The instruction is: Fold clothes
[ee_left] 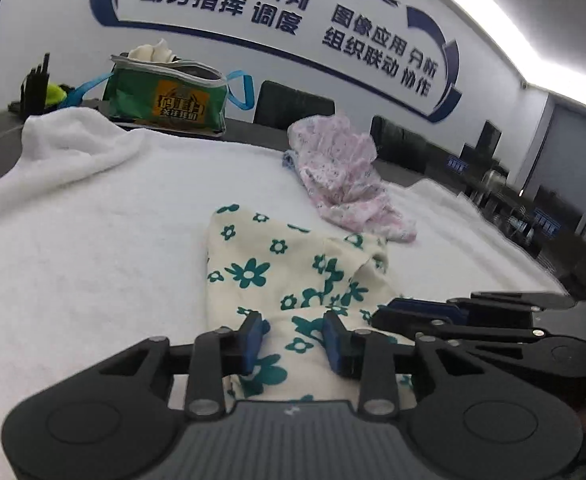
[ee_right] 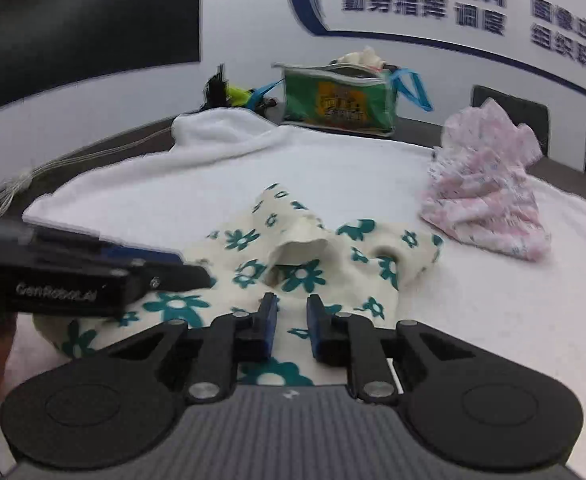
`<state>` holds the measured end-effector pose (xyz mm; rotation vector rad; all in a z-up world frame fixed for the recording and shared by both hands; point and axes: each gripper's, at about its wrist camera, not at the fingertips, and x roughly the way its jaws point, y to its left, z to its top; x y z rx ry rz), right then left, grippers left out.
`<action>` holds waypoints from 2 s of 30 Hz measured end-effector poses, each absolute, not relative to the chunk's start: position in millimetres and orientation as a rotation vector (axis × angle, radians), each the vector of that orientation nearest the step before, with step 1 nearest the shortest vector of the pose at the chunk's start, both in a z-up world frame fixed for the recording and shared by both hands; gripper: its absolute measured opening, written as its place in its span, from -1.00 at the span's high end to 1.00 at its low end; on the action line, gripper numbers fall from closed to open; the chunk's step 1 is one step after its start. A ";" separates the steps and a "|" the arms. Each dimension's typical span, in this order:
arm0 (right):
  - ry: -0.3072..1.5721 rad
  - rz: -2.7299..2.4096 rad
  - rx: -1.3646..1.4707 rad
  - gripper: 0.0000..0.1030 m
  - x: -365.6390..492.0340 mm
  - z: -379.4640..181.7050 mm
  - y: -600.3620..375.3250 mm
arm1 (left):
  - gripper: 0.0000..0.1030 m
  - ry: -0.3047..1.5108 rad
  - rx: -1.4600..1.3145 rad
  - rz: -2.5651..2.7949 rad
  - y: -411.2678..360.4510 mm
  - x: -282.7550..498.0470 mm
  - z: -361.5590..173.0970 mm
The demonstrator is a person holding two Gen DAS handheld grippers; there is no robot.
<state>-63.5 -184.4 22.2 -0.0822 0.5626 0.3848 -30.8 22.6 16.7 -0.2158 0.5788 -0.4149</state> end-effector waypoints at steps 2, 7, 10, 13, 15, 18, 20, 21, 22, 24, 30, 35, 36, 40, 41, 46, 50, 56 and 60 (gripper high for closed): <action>0.535 0.378 -0.073 0.49 -68.3 30.8 -187.1 | -0.06 0.538 -0.227 -0.436 33.4 -37.2 23.5; 0.421 0.329 -0.086 0.12 -87.4 45.9 -206.2 | -0.43 0.467 -0.219 -0.476 49.3 -45.6 26.1; 0.420 0.284 -0.009 0.12 -89.9 42.9 -218.6 | -0.51 0.517 -0.235 -0.487 49.2 -38.2 22.1; 0.439 0.252 0.030 0.12 -87.5 32.8 -223.2 | -0.62 0.516 -0.239 -0.480 51.2 -38.2 21.1; 0.425 0.255 0.003 0.06 -91.2 31.0 -222.0 | -0.66 0.532 -0.266 -0.484 55.1 -35.2 16.4; 0.410 0.244 -0.044 -0.06 -92.3 34.6 -218.7 | -0.66 0.558 -0.326 -0.486 65.9 -30.3 11.6; 0.404 0.229 -0.055 -0.06 -91.4 38.7 -217.7 | -0.66 0.553 -0.343 -0.469 74.8 -31.9 13.5; 0.402 0.222 -0.048 -0.06 -91.1 40.9 -217.8 | -0.65 0.546 -0.344 -0.458 79.4 -34.4 15.4; 0.392 0.230 -0.042 -0.05 -92.5 43.7 -218.0 | -0.63 0.534 -0.345 -0.449 83.9 -37.9 18.2; 0.364 0.262 -0.035 -0.05 -97.4 49.6 -217.3 | -0.60 0.505 -0.355 -0.453 91.3 -44.4 23.7; 0.400 0.357 -0.033 -0.05 -78.1 45.0 -193.5 | 0.22 0.538 -0.238 -0.436 62.9 -36.6 25.6; 0.516 0.352 -0.023 -0.04 -49.0 27.9 -182.4 | 0.24 0.623 -0.256 -0.442 57.0 -26.1 13.8; 0.506 0.366 -0.028 -0.05 -51.3 31.6 -186.2 | 0.20 0.608 -0.258 -0.438 61.8 -30.4 18.7; 0.388 0.441 -0.137 -0.31 -80.6 48.5 -210.0 | -0.52 0.527 -0.164 -0.434 72.7 -54.6 35.5; 0.358 0.469 -0.193 -0.53 -91.7 50.5 -215.3 | -0.66 0.512 -0.120 -0.454 71.1 -62.1 35.3; 0.362 0.533 -0.417 -0.75 -134.2 42.3 -214.5 | -0.67 0.489 0.071 -0.623 55.8 -99.2 21.8; 0.418 0.589 -0.433 -0.74 -147.1 29.4 -210.7 | -0.66 0.494 0.143 -0.685 45.3 -114.7 7.6; 0.449 0.622 -0.283 0.22 -132.9 9.1 -212.7 | 0.25 0.548 0.041 -0.722 40.7 -100.5 -2.4; 0.446 0.684 -0.248 0.62 -131.8 10.7 -215.6 | 0.58 0.573 0.009 -0.707 47.3 -102.2 4.4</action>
